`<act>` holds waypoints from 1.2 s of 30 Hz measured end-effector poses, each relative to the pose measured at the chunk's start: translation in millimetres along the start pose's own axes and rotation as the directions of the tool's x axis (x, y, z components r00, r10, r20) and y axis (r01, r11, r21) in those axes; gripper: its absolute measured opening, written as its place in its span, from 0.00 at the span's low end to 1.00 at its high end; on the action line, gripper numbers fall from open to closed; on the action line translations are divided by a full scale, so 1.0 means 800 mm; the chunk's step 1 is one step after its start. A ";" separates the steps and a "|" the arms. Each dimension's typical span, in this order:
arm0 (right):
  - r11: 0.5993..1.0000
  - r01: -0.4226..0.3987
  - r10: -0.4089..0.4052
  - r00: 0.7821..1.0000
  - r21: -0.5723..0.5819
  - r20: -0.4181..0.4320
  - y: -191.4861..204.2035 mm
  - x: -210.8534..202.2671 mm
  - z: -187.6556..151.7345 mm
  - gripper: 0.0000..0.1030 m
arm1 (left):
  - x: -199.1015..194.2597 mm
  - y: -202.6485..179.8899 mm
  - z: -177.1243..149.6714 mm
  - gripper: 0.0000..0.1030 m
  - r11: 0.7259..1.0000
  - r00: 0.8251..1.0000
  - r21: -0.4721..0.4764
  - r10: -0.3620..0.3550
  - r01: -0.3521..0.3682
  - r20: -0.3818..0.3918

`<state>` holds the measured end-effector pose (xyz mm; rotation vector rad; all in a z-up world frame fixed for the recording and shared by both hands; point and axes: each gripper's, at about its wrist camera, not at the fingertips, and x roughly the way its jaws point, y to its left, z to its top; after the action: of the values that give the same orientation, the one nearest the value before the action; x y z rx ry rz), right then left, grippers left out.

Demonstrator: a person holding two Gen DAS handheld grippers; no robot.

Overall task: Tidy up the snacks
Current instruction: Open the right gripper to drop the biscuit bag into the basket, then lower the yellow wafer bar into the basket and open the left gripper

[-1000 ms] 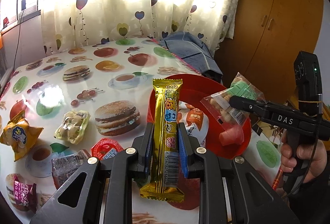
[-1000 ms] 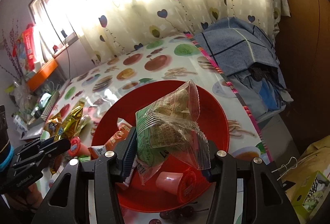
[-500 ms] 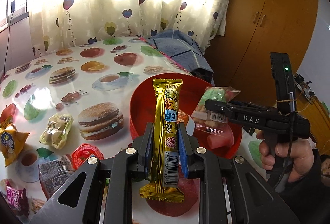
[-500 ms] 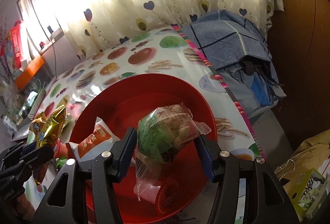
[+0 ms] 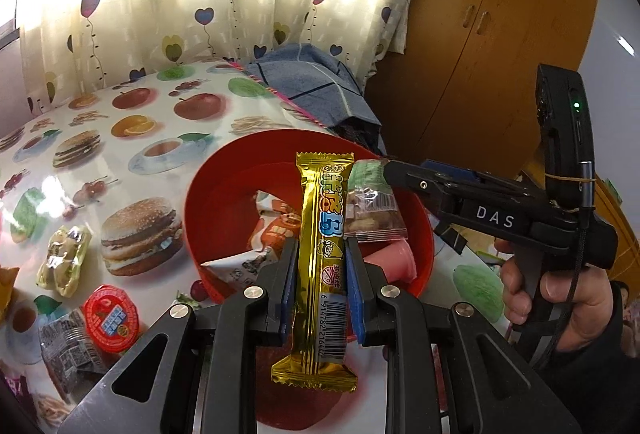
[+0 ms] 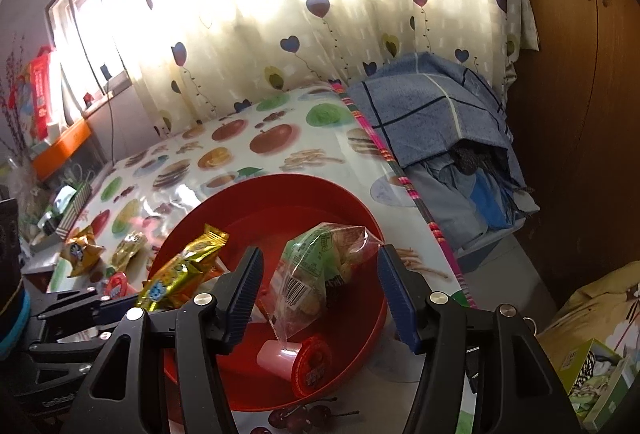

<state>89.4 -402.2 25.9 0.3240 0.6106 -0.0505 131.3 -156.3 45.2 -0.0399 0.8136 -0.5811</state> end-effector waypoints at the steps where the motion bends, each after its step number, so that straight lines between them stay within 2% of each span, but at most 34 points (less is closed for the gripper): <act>1: 1.000 0.000 0.000 1.000 0.001 0.003 -0.001 -0.002 0.000 0.57 | 0.006 -0.001 0.001 0.23 1.000 1.000 -0.004 -0.009 0.009 -0.010; 9: 1.000 0.006 -0.007 1.000 0.019 0.007 -0.012 -0.005 0.000 0.57 | 0.053 -0.001 0.007 0.23 0.992 0.989 -0.078 -0.103 0.096 -0.104; 11: 1.000 0.004 -0.004 1.000 0.017 0.006 -0.011 -0.005 0.000 0.57 | 0.062 0.001 0.008 0.23 0.992 0.988 -0.090 -0.103 0.092 -0.116; 17: 1.000 -0.008 0.008 1.000 0.009 0.001 -0.008 -0.002 -0.001 0.57 | 0.083 0.015 0.011 0.23 0.993 0.992 -0.117 -0.028 0.014 -0.121; 26: 0.999 -0.033 0.033 0.999 -0.011 0.002 0.004 -0.006 -0.003 0.57 | 0.074 0.021 0.010 0.23 0.993 0.994 -0.114 -0.013 0.001 -0.110; 28: 0.999 -0.037 0.037 0.999 -0.015 0.002 0.007 -0.008 -0.004 0.57 | 0.069 0.020 0.008 0.28 0.994 0.994 -0.108 -0.014 0.002 -0.107; 30: 0.999 -0.041 0.041 0.999 -0.024 0.005 0.011 -0.012 -0.005 0.57 | 0.067 0.020 0.007 0.37 0.995 0.995 -0.101 -0.013 0.003 -0.102; 32: 0.999 -0.041 0.042 0.999 -0.031 0.007 0.014 -0.016 -0.005 0.57 | 0.063 0.021 0.005 0.41 0.994 0.995 -0.107 -0.013 0.002 -0.100; 36: 0.998 -0.044 0.044 0.999 -0.040 0.008 0.021 -0.021 -0.006 0.57 | 0.049 0.019 0.002 0.42 0.994 0.996 -0.111 -0.017 0.008 -0.084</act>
<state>75.2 -385.5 37.0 0.2987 0.5950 0.0025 160.6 -163.2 15.9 -0.1222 0.9284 -0.5524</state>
